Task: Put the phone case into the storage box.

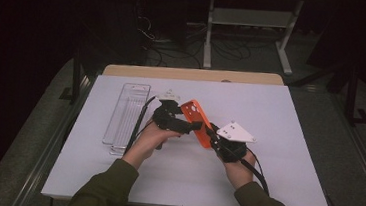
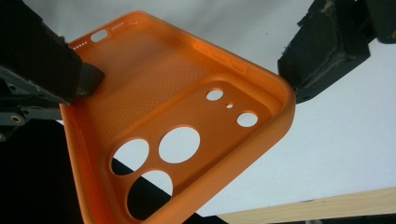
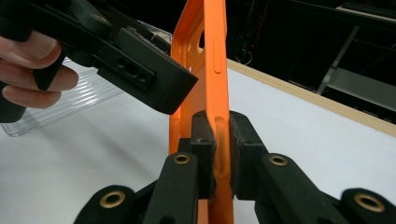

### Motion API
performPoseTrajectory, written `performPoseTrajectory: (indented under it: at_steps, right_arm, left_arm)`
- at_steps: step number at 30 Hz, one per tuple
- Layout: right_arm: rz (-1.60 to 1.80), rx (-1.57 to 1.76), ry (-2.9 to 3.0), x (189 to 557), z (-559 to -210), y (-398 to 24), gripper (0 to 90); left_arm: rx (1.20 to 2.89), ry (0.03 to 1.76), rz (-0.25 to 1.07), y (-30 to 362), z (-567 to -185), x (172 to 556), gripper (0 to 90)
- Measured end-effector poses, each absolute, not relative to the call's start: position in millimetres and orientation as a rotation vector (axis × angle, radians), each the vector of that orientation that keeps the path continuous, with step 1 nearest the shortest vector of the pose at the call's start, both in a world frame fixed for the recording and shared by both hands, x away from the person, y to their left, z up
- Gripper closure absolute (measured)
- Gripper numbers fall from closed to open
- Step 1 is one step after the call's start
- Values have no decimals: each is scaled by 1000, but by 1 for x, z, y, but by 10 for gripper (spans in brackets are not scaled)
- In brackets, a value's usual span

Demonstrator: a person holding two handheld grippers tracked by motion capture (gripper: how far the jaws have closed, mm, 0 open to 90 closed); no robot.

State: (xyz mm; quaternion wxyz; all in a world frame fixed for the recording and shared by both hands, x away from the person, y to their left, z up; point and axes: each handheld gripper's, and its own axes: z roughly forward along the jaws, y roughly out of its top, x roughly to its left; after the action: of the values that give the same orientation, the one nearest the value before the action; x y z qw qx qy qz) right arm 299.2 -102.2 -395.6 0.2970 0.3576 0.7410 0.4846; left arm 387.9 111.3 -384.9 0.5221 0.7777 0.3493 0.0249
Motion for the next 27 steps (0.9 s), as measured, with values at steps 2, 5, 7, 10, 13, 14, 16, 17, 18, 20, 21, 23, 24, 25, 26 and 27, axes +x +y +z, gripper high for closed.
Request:
performPoseTrajectory:
  at_steps: [2, 5, 7, 10, 13, 14, 16, 17, 18, 20, 21, 23, 24, 25, 26, 27]
  right_arm:
    - [1286, 950, 1970, 299, -396, -102, 801]
    - [1284, 950, 1971, 299, -396, -102, 801]
    - [1281, 912, 1959, 301, -396, -102, 801]
    - [1281, 927, 1963, 300, -397, -101, 801]
    - [1276, 910, 1965, 301, -398, -101, 801]
    - [1277, 910, 1968, 301, -398, -101, 801]
    - [1272, 911, 1974, 301, -399, -100, 800]
    - [1271, 923, 1982, 300, -400, -99, 800]
    - [1268, 923, 1986, 300, -400, -98, 800]
    - [1261, 941, 2001, 298, -401, -96, 799]
    - [1258, 940, 2010, 298, -402, -96, 799]
    - [1253, 929, 2015, 298, -403, -94, 798]
    - [1246, 928, 2021, 298, -404, -93, 798]
    - [1246, 932, 2026, 297, -404, -92, 797]
    - [1242, 923, 2031, 297, -405, -91, 796]
    - [1234, 917, 2035, 297, -405, -90, 796]
  left_arm:
    - [1859, 838, 56, 111, -385, 388, 0]
    - [1852, 834, 51, 110, -385, 388, 0]
    - [1849, 835, 46, 110, -386, 388, 0]
    - [1844, 837, 39, 109, -386, 388, 0]
    - [1845, 836, 41, 109, -386, 387, 0]
    - [1840, 841, 39, 109, -386, 388, 0]
    - [1829, 850, 35, 109, -386, 388, 0]
    - [1827, 849, 31, 110, -386, 388, 0]
    - [1826, 848, 27, 110, -386, 388, 0]
    - [1814, 856, 15, 111, -386, 388, 0]
    - [1812, 854, 14, 112, -386, 389, 0]
    - [1795, 867, 3, 112, -386, 389, 0]
    - [1801, 866, 2, 113, -385, 390, 0]
    - [1795, 868, -1, 113, -386, 390, 0]
    - [1796, 868, 0, 113, -386, 390, 0]
    - [1797, 870, -1, 113, -386, 390, 0]
